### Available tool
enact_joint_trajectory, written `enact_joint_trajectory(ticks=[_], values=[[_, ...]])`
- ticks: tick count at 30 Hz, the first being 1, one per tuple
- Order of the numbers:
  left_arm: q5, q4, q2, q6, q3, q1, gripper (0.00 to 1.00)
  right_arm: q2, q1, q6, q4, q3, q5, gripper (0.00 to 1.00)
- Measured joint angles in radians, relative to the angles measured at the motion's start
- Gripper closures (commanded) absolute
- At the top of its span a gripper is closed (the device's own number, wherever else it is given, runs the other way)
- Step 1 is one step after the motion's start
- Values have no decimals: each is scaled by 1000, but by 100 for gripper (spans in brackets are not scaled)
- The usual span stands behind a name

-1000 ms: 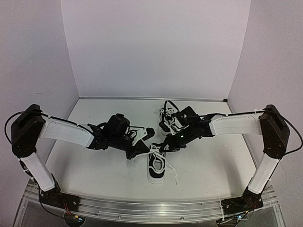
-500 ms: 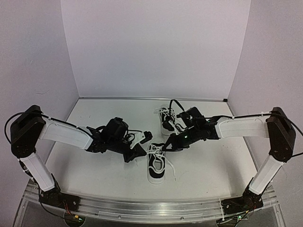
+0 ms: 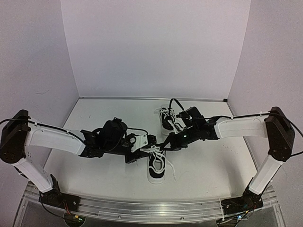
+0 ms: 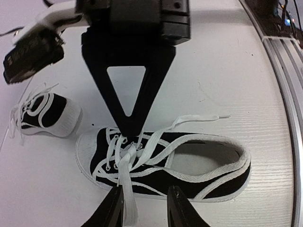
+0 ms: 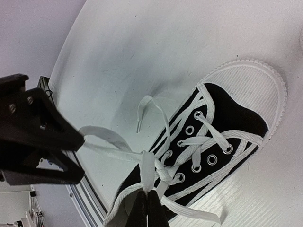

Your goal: Tie the shoes

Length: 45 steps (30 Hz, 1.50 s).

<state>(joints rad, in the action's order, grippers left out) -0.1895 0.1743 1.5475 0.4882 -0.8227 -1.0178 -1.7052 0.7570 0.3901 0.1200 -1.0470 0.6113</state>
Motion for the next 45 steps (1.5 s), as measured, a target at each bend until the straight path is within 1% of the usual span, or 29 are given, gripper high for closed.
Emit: enact_joint_trajectory(ticks=[3,7,12,15,22,30,36,41,45], values=[[22,-2,8,60,-15,-19,70,-17,0,9,-1,0,-1,100],[46,-17,69,131,-92,-33,73,-36,0,19,0,0,-4,100],[61,-20,113,188,-141,-42,76,-37,0,24,0,0,-7,100],[58,-47,132,216,-163,-43,79,-37,0,24,-1,0,-9,100],[54,-102,191,257,-185,-44,81,-37,0,26,-1,0,-19,100],[71,-102,262,276,-191,-44,82,-37,-2,26,0,0,-20,100],[86,-93,266,281,-193,-47,79,-37,-4,26,0,0,-19,100],[85,-91,249,280,-189,-47,81,-37,-4,26,0,0,-19,100],[83,-95,187,275,-167,-47,82,-37,-4,26,-1,0,-19,100]])
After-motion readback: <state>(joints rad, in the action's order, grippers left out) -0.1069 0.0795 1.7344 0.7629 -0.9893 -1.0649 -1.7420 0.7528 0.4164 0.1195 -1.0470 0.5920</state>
